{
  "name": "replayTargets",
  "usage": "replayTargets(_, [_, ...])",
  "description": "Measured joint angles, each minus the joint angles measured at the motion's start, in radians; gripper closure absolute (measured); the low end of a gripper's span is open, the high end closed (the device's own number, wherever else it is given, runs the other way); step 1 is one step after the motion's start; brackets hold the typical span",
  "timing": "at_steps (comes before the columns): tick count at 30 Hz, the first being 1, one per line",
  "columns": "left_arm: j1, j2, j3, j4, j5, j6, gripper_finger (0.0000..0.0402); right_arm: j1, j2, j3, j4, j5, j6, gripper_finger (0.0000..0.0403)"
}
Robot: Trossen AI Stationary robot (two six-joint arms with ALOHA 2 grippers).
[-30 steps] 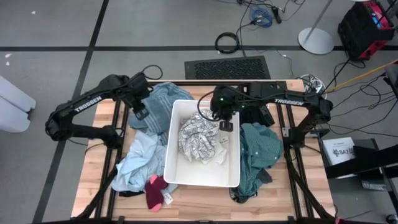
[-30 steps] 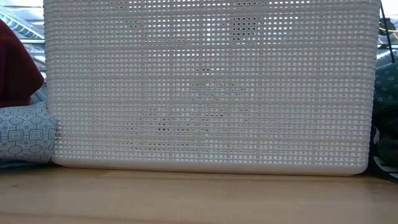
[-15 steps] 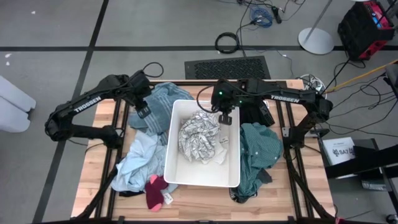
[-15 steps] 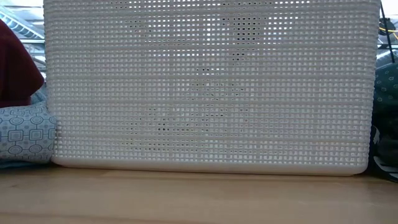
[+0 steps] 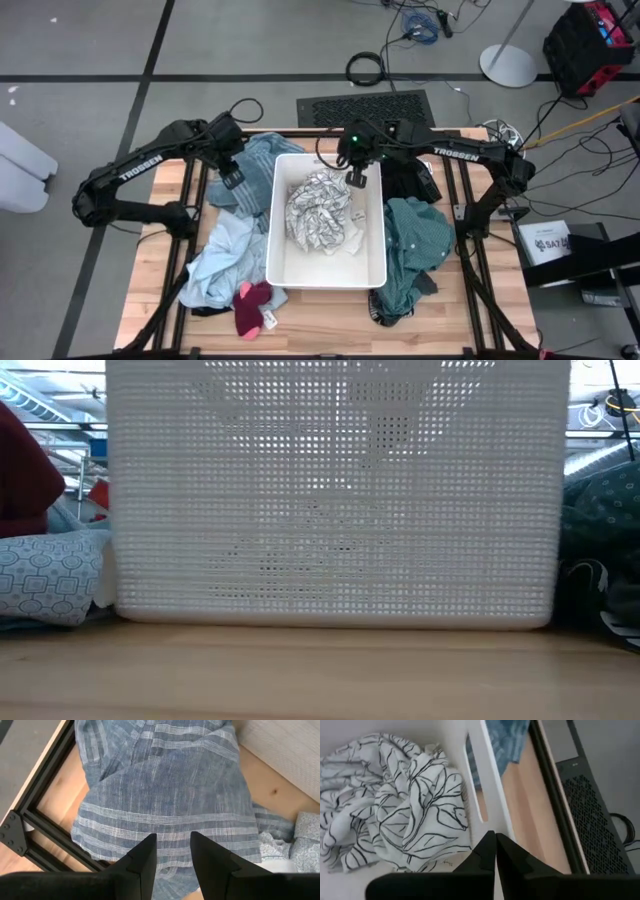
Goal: Sort clothes
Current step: Move the white bin to the top center of the table
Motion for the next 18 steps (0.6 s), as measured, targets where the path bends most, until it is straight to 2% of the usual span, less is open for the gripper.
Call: replayTargets(18, [0.0, 0.0, 0.0, 0.019, 0.0, 0.0, 0.0274, -0.194, 0.062, 0.002, 0.158, 0.0, -0.096, 0.0403])
